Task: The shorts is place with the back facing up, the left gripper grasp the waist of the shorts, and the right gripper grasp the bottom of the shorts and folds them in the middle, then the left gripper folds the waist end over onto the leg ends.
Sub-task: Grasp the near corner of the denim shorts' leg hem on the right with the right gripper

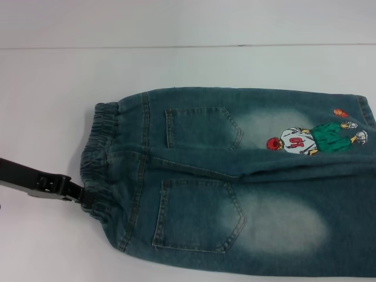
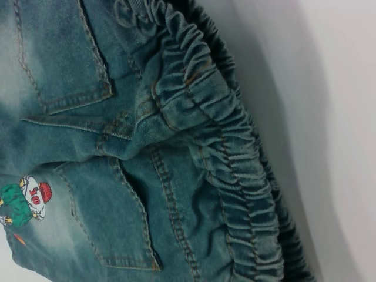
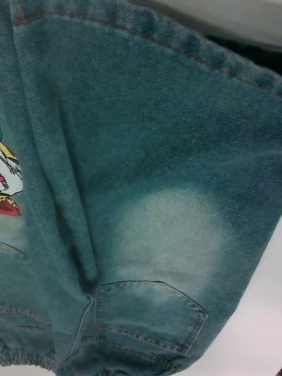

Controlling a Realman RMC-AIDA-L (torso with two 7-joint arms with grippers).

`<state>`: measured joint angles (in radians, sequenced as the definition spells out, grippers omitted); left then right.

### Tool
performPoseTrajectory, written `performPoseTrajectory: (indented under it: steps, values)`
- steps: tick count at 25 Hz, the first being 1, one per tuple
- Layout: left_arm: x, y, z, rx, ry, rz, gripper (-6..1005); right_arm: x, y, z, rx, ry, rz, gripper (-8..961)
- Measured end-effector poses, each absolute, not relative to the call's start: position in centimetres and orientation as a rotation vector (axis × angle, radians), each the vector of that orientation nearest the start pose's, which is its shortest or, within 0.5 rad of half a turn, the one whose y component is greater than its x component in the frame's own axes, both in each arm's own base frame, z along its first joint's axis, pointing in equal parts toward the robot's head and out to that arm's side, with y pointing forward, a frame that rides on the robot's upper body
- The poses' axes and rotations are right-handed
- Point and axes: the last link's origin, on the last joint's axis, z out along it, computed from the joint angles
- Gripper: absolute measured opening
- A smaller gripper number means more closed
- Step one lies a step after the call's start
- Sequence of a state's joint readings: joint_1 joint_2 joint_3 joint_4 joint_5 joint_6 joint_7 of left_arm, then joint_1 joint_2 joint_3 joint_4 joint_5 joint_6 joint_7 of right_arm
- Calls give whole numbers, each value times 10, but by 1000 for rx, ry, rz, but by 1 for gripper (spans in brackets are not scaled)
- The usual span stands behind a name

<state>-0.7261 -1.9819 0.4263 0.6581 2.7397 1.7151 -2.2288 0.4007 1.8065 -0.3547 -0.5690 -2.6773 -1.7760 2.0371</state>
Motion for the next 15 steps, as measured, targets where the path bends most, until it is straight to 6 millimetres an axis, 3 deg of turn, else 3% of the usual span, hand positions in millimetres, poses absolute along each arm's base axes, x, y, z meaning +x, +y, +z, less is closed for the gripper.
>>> performPoseTrajectory:
  steps: [15]
  values:
    - [-292, 334, 35, -2516, -1797, -11, 53, 400, 230, 100, -2305, 1919, 117, 12]
